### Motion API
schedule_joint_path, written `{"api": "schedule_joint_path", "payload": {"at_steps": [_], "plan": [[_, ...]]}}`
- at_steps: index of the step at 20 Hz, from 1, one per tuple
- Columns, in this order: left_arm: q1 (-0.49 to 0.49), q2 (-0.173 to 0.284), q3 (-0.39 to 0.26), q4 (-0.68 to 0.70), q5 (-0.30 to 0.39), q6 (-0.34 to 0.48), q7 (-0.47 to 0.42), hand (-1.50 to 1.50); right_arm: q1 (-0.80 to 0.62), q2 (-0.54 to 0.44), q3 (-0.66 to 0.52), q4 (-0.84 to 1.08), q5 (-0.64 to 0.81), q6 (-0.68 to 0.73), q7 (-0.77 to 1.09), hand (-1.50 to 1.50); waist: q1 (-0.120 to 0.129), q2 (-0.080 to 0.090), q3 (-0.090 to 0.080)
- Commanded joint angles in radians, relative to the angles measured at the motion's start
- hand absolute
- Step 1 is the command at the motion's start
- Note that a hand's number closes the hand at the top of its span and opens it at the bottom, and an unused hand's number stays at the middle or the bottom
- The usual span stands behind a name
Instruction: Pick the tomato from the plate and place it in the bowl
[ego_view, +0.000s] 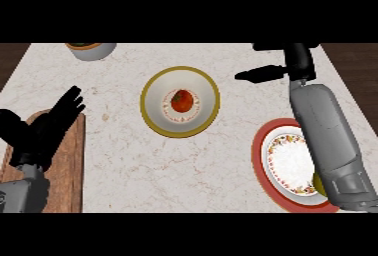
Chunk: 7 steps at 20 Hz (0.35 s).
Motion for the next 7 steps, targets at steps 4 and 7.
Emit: {"api": "schedule_joint_path", "payload": {"at_steps": [4,7], "plan": [[-0.025,0.003,0.017,-0.002,0.003,0.028,0.039,0.00,0.279,0.021,0.006,-0.372,-0.190,0.249,0.002,-1.50,-0.036,-0.005,0.000],[0.041,0.017,0.026,-0.019,0.019,-0.012,-0.001,0.00,0.488,0.016,0.061,-0.565,-0.177,0.276,0.001,1.50,-0.030,-0.005,-0.001]]}}
